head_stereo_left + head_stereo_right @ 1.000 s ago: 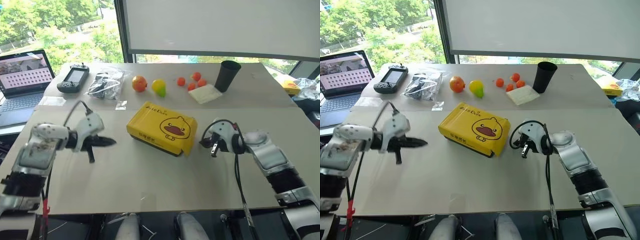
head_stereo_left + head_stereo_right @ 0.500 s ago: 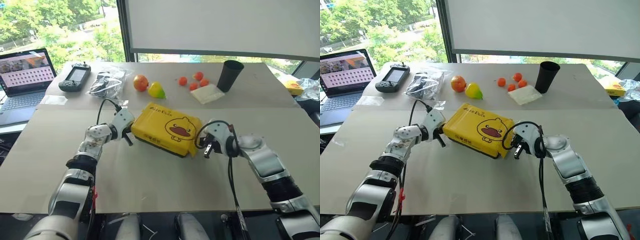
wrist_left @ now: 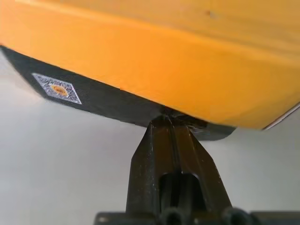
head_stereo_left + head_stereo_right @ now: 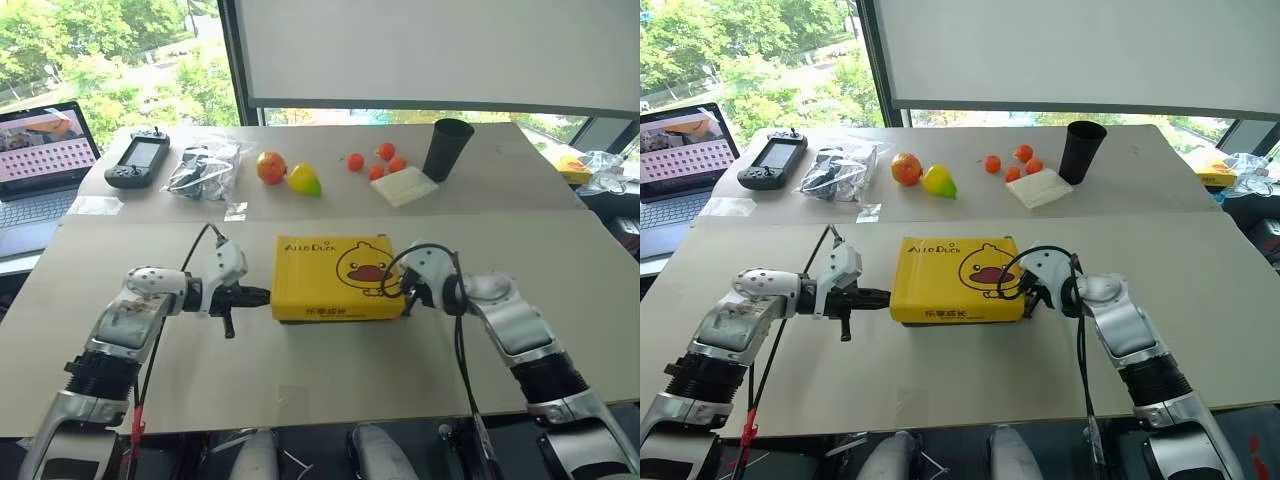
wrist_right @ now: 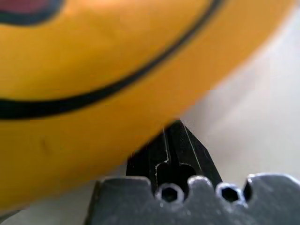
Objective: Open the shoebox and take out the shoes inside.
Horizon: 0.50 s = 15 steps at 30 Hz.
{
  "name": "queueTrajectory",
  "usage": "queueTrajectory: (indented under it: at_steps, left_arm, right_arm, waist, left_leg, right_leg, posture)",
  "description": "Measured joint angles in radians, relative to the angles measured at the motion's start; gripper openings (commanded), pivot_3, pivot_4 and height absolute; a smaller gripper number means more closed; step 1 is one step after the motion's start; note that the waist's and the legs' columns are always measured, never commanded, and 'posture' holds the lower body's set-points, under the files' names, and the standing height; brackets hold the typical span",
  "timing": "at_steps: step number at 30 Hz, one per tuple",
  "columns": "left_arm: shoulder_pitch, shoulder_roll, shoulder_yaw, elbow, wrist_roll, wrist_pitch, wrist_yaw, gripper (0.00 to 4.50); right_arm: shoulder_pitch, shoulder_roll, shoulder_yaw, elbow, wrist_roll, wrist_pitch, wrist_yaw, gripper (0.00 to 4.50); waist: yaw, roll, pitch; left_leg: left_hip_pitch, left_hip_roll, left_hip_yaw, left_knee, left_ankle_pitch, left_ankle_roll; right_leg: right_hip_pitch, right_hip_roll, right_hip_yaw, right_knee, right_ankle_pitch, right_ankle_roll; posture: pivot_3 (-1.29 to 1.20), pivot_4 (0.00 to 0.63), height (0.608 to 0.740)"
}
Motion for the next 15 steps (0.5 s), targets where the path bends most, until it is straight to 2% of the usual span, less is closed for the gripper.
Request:
queueTrajectory:
  at_steps: [2, 5, 10, 13, 14, 15]
  left_arm:
    - [0.003, 0.003, 0.005, 0.009, 0.005, -0.008, 0.016, 0.00]
    - [0.032, 0.059, -0.003, 0.016, 0.036, -0.034, 0.009, 0.00]
    - [0.091, 0.182, -0.010, 0.014, 0.049, -0.031, -0.053, 0.00]
    - [0.102, 0.246, 0.016, 0.011, 0.030, 0.004, -0.084, 0.68]
    - [0.101, 0.260, 0.045, 0.004, 0.003, 0.034, -0.095, 1.13]
    - [0.099, 0.272, 0.068, -0.004, -0.018, 0.059, -0.103, 1.33]
  right_arm:
    - [0.006, 0.008, 0.003, -0.018, -0.001, 0.016, -0.001, 0.02]
    - [0.009, 0.008, 0.014, -0.031, 0.000, 0.018, 0.008, 0.02]
    - [0.012, -0.095, -0.029, -0.021, 0.029, 0.017, 0.066, 0.02]
    - [0.041, -0.192, -0.106, 0.005, 0.069, -0.003, 0.128, 0.00]
    - [0.062, -0.223, -0.142, 0.025, 0.085, -0.009, 0.155, 0.00]
    - [0.075, -0.239, -0.161, 0.036, 0.102, -0.012, 0.174, 0.00]
  waist:
    - [0.003, 0.000, 0.000]
    - [0.000, 0.000, 0.000]
    - [0.011, 0.000, 0.000]
    - [0.018, 0.000, 0.000]
    - [0.020, 0.000, 0.000]
    - [0.019, 0.000, 0.000]
  left_leg:
    - [0.000, 0.000, 0.000, 0.000, 0.000, 0.000]
    - [0.000, 0.000, 0.000, 0.000, 0.000, 0.000]
    - [-0.001, 0.000, 0.000, 0.000, 0.000, 0.000]
    - [-0.001, 0.000, 0.000, 0.000, 0.000, 0.000]
    - [-0.001, 0.000, 0.000, 0.000, 0.000, 0.000]
    - [-0.001, 0.000, 0.000, 0.000, 0.000, 0.000]
  right_leg:
    - [0.000, 0.000, 0.000, 0.000, 0.000, 0.000]
    - [0.000, 0.000, 0.000, 0.000, 0.000, 0.000]
    - [-0.001, -0.001, -0.001, -0.001, 0.000, -0.001]
    - [0.000, -0.001, -0.002, -0.001, -0.003, 0.002]
    - [0.000, -0.001, -0.002, -0.001, -0.004, 0.003]
    - [0.000, -0.001, -0.002, -0.001, -0.004, 0.004]
  posture:
    - [0.00, 0.150, 0.723]
    - [0.00, 0.150, 0.723]
    - [0.00, 0.150, 0.723]
    - [0.00, 0.150, 0.723]
    - [0.00, 0.150, 0.723]
    - [0.00, 0.150, 0.723]
